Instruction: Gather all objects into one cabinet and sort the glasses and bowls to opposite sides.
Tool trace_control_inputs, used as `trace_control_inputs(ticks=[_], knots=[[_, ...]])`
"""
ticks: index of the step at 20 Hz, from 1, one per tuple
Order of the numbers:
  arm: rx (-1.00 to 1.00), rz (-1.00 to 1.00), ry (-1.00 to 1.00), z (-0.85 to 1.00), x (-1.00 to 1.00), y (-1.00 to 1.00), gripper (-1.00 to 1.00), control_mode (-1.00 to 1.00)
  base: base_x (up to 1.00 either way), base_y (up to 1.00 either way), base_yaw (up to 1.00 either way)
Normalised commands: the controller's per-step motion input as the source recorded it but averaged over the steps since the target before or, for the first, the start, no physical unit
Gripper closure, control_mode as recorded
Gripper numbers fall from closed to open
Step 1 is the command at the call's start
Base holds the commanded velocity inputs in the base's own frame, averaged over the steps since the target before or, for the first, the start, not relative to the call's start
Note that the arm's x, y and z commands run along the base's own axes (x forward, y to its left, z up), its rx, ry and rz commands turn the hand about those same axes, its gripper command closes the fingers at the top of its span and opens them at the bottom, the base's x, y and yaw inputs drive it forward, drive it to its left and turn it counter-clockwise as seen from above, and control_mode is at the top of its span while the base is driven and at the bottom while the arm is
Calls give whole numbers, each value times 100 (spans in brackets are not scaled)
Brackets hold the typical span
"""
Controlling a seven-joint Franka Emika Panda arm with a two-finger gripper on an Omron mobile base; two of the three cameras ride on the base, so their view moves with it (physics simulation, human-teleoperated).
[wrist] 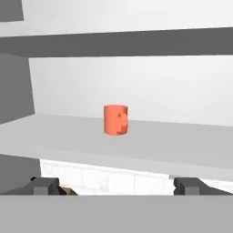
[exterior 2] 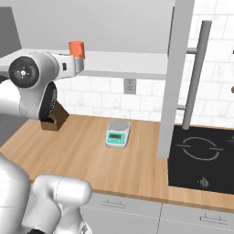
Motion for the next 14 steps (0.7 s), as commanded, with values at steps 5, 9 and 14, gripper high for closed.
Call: trace_control_inputs(ticks=[5,9,14], knots=[[0,1,0,0,30,-2,-100,-100,0,0,0],[0,0,0,3,31,0,-100,-100,0,0,0],[0,0,0,0,39,0,-100,-100,0,0,0]])
